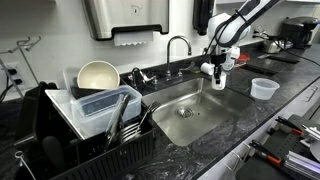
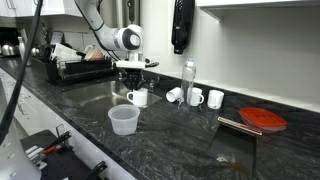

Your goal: Pick a white mug on the right side of the counter and put it in the sink

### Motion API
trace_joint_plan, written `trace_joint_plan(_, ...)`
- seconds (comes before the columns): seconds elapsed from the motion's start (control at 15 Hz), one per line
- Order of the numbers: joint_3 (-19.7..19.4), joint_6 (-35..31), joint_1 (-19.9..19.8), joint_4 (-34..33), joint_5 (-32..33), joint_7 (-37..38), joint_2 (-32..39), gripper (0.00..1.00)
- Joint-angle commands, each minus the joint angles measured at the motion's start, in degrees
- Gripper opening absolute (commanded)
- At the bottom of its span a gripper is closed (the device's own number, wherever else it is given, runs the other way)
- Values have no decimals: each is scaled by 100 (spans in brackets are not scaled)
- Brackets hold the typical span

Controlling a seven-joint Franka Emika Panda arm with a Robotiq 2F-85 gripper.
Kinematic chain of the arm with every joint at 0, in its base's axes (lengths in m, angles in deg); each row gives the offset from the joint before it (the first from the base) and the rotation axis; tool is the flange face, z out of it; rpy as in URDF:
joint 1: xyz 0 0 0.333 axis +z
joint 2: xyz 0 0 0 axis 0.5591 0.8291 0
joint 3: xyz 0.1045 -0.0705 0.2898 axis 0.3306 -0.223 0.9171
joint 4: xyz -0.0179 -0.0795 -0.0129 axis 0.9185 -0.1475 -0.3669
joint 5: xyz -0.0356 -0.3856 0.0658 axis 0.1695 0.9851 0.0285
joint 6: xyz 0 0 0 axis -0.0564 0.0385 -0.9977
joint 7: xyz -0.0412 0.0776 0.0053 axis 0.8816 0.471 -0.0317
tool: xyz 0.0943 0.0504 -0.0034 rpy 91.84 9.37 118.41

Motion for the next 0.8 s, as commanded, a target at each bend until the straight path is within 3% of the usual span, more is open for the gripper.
trace_joint_plan(0.0,57,16,-18,-62,-52,-93,111,2)
trace_joint_plan(0.73,493,-31,18,-670,-181,-618,1294,2)
